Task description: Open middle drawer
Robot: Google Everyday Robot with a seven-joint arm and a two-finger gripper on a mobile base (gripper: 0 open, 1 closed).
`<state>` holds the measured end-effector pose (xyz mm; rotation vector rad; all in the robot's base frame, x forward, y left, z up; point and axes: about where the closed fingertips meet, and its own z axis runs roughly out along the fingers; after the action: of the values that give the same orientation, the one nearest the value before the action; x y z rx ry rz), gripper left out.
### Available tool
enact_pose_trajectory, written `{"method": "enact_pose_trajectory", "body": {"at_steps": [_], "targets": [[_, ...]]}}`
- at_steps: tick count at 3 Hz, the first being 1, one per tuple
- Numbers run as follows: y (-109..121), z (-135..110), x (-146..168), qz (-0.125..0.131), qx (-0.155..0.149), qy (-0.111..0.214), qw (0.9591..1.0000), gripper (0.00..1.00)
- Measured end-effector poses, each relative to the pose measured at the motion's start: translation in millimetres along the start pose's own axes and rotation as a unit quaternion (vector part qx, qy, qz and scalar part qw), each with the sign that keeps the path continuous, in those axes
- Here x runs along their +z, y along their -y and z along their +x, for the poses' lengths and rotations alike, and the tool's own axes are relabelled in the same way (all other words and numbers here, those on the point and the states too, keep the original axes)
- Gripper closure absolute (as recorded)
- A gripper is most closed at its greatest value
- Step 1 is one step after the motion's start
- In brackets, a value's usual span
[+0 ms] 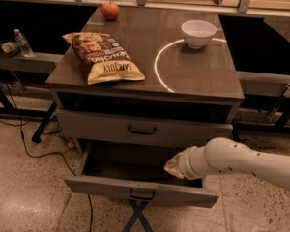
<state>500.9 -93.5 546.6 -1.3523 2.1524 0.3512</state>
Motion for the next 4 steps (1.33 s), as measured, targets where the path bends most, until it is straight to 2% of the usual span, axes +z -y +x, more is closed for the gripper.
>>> {"method": "enact_pose_trajectory", "body": {"at_steps": [1, 2, 3, 4], "targets": [[6, -18, 10, 0.004, -0.003, 0.013, 0.9999, 1.00], [-3, -6, 42, -0.004, -0.010, 0.010, 0.9999, 1.00], [-9, 16, 72, -0.006, -0.007, 0.015, 0.9998, 1.00], [-10, 26, 83, -0.006, -0.006, 0.017, 0.9998, 1.00]]}}
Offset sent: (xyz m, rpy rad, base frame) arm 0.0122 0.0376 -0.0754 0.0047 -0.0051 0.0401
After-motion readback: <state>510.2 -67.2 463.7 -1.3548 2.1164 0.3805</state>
